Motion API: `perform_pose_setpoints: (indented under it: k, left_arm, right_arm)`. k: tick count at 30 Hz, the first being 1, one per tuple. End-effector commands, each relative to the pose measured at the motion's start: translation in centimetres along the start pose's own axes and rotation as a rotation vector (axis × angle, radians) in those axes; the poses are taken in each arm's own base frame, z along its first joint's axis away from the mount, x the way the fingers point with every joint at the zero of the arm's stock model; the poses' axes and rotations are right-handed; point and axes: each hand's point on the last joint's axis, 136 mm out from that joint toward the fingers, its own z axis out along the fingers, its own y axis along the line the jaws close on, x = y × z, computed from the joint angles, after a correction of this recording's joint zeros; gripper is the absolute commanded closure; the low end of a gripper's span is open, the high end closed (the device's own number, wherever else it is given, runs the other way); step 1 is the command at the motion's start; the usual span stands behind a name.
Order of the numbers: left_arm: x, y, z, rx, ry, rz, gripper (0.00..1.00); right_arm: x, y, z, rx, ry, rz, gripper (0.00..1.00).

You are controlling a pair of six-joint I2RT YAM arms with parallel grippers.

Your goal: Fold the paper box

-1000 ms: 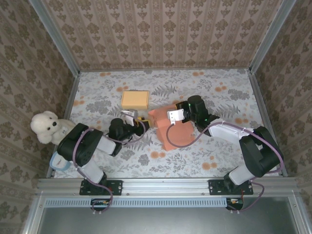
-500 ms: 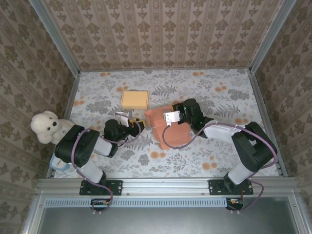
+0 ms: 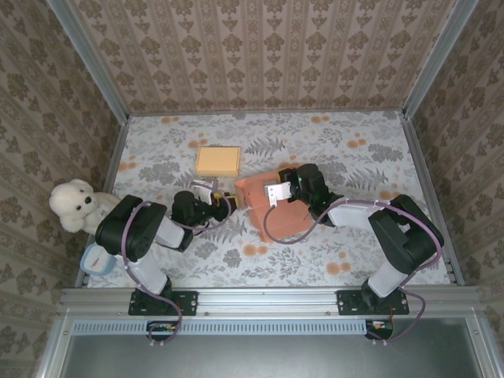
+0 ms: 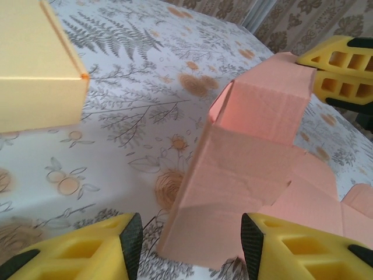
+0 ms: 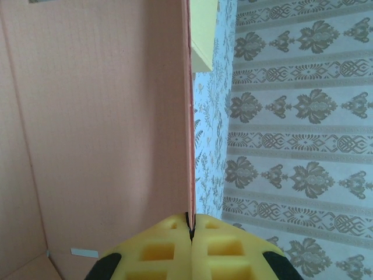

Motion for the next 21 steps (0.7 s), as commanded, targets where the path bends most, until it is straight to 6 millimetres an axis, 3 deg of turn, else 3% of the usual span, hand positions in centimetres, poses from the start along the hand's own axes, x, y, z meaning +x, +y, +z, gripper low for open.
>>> perform_pose_setpoints:
  k: [1, 4, 5, 13, 21]
  left_arm:
    - [-1.1, -1.8, 1.0, 0.071, -0.025, 0.051, 0.49]
    - [-1.3, -1.8, 1.6, 0.061, -0.022, 0.058, 0.49]
    - [-0.8, -2.8, 2.1, 0.084, -0.007, 0.068, 0.49]
    - [-0.4, -4.3, 3.1, 0.110, 0.011, 0.088, 0.56]
    - [0.3, -3.9, 4.7, 0.019, 0.038, 0.111, 0.54]
  right_arm:
    - [0.3, 1.7, 0.2, -0.033, 0.017, 0.000, 1.00]
    - [0.3, 1.8, 0.2, -0.032, 0.016, 0.003, 1.00]
    - [0.3, 1.8, 0.2, -0.033, 0.016, 0.005, 1.00]
    - [0.3, 2.0, 0.2, -0.037, 0.016, 0.015, 1.00]
    - [0.4, 2.2, 0.2, -0.035, 0.019, 0.020, 1.00]
